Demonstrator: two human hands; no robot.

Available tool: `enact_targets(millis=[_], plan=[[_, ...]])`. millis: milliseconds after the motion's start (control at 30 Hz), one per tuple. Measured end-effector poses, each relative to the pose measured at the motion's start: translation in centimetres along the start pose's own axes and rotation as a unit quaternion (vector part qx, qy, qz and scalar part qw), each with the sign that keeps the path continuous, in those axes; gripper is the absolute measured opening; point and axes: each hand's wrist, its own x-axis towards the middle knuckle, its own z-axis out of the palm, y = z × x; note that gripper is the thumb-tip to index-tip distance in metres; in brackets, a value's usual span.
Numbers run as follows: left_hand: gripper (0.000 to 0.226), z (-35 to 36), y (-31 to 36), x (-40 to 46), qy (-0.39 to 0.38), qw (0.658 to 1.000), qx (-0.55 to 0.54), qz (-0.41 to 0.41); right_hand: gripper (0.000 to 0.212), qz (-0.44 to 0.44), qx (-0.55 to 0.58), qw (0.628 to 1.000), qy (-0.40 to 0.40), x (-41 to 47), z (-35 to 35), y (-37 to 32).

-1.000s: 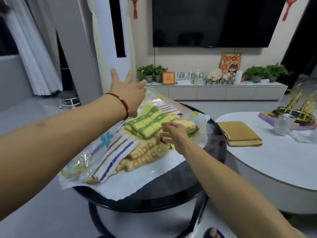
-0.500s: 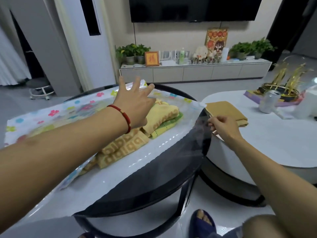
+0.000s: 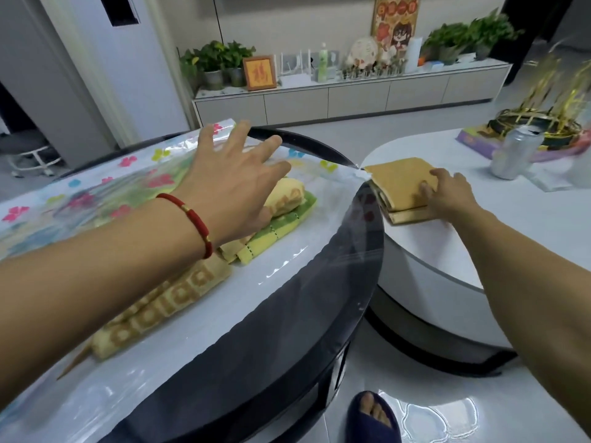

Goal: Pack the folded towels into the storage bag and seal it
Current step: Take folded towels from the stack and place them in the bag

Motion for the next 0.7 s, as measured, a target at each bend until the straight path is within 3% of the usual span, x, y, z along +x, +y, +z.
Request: enact_targets(millis=[100, 200, 333, 500, 600, 700], plan=[[0.066, 0.6, 0.1, 0.5, 0.005, 1.0, -0.006, -0.001, 0.061, 0.065, -0.002, 0.998, -0.018, 2.0, 0.8, 0.3], [0.066, 0.8, 0.1, 0.7, 0.0, 1.0, -0.015, -0.004, 0.069, 0.069, -0.029, 0.997, -0.021, 3.0, 0.9, 0.9], [0.063, 0.5, 0.0, 0.6, -0.001, 0.999, -0.032, -0.013, 0.087, 0.103, 0.11, 0.987, -0.056, 3.2, -0.5, 1.9], [0.053, -0.4, -0.3, -1.0, -0.009, 0.999, -0.047, -0.026, 0.088, 0.134, 0.284, 0.948, -0.058, -1.7, -2.5, 4.8], [0.038, -1.0, -0.5, -3.3, -0.019, 0.998, -0.041, -0.045, 0.078, 0.141, 0.371, 0.909, -0.126, -6.5, -4.0, 6.7], [0.016, -1.9, -1.6, -6.7, -0.008, 0.995, -0.019, -0.093, 0.063, 0.14, 0.471, 0.846, -0.205, -11.3, -6.7, 7.1]])
